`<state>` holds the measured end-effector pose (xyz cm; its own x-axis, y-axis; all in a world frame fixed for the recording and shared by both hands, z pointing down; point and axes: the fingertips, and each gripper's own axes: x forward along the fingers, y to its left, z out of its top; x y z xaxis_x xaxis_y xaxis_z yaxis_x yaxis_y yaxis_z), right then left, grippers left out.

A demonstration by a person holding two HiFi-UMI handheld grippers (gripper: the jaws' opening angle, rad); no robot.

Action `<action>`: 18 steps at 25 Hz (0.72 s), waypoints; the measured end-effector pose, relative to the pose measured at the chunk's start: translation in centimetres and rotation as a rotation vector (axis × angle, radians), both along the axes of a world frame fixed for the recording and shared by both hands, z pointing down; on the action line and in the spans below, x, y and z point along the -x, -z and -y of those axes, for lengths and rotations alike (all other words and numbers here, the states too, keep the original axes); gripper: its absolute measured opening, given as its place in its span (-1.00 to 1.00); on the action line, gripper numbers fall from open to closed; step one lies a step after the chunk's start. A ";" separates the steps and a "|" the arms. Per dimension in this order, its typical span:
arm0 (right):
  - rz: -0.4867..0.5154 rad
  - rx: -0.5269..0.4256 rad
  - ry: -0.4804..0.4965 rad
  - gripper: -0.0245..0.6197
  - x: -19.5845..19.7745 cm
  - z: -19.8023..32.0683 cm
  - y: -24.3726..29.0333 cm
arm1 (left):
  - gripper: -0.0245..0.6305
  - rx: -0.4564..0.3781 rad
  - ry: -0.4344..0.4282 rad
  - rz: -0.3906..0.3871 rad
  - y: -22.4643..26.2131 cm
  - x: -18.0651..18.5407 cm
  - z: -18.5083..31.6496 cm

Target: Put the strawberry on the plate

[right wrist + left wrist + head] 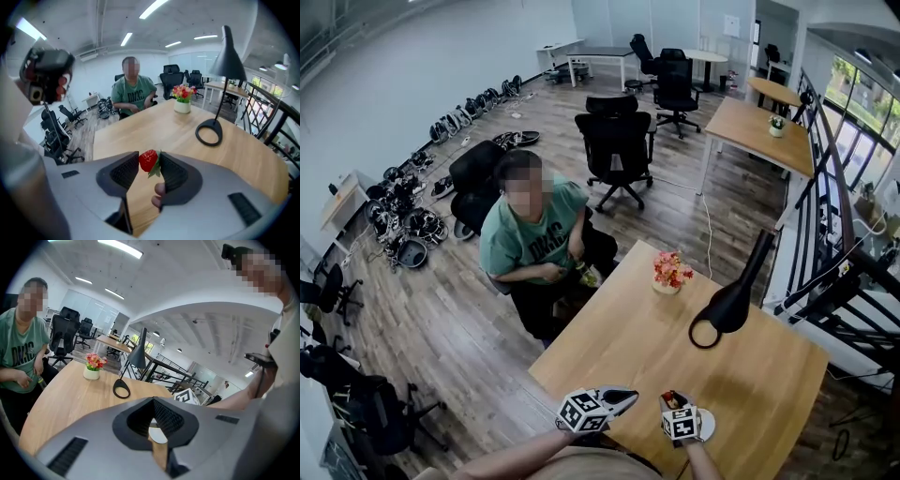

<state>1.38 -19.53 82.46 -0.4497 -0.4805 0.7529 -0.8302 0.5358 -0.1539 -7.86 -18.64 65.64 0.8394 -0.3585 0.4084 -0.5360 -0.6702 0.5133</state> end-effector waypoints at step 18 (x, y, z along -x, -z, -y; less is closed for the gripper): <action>0.170 -0.387 -0.206 -0.46 -5.1 -0.8 23.7 | -0.91 -0.050 -0.040 -0.090 3.1 -2.0 2.5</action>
<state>6.49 -18.72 58.73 -0.4165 -0.8039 0.4247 -0.9058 0.4069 -0.1181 -5.87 -21.15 62.53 0.8861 -0.3418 0.3129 -0.4612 -0.7162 0.5238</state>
